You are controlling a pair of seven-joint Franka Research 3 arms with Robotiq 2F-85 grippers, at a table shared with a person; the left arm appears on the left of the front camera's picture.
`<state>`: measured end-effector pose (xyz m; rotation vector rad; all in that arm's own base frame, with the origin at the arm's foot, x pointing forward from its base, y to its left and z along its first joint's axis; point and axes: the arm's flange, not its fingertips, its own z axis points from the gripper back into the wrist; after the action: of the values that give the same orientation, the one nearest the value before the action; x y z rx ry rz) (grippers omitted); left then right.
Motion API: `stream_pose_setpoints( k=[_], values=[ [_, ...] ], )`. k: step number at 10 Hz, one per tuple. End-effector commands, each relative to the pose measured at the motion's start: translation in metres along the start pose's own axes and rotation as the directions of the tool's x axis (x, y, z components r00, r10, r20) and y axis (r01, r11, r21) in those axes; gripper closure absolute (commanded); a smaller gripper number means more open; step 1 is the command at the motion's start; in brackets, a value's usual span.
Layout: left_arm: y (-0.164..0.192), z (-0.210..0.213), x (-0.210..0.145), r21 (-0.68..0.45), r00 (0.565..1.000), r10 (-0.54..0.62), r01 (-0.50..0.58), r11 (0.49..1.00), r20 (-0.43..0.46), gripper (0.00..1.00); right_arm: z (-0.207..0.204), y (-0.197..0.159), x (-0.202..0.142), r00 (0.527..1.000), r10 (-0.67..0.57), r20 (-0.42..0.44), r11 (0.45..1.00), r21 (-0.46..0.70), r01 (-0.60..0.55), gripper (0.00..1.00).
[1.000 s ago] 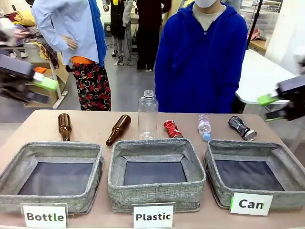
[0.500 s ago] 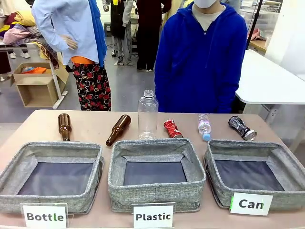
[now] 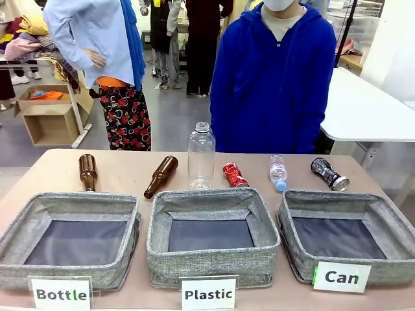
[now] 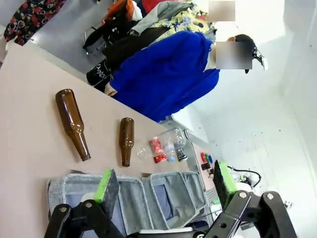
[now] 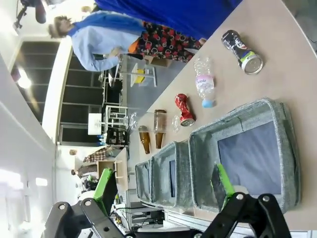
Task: Sort the can waste into the basket.
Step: Pick up the can waste from the table and place it in the right Fabric basket.
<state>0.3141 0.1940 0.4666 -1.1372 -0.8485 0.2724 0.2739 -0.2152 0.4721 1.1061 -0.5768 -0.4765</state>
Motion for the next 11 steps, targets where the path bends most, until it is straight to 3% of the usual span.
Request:
stream_pose_setpoints(
  k=[1, 4, 6, 8, 10, 11],
  values=[
    [-0.002, -0.001, -0.001, 0.004, 0.999, -0.016, 0.016, 1.0, -0.032, 0.0, -0.005, 0.01, -0.001, 0.999, 0.036, -0.014, 0.999, 0.017, -0.035, 0.0],
    [-0.002, -0.001, -0.001, 0.004, 0.999, -0.016, 0.016, 1.0, -0.032, 0.0, -0.008, 0.008, -0.001, 1.0, 0.017, -0.026, 1.0, -0.008, -0.017, 0.0],
    [-0.002, -0.001, -0.001, 0.004, 0.999, -0.016, 0.016, 1.0, -0.032, 0.0, -0.03, 0.043, -0.009, 0.994, 0.111, 0.016, 0.975, -0.195, -0.106, 0.0],
    [-0.002, -0.001, -0.001, 0.004, 0.999, -0.016, 0.016, 1.0, -0.032, 0.0, -0.074, 0.096, -0.018, 0.967, 0.249, -0.055, 0.894, -0.37, -0.252, 0.0],
    [-0.002, -0.001, -0.001, 0.004, 0.999, -0.016, 0.016, 1.0, -0.032, 0.0, -0.127, 0.139, -0.029, 0.928, 0.344, -0.143, 0.799, -0.475, -0.369, 0.0],
    [-0.002, -0.001, -0.001, 0.004, 0.999, -0.016, 0.016, 1.0, -0.032, 0.0, -0.168, 0.16, -0.034, 0.894, 0.388, -0.222, 0.725, -0.525, -0.445, 0.0]
  ],
)
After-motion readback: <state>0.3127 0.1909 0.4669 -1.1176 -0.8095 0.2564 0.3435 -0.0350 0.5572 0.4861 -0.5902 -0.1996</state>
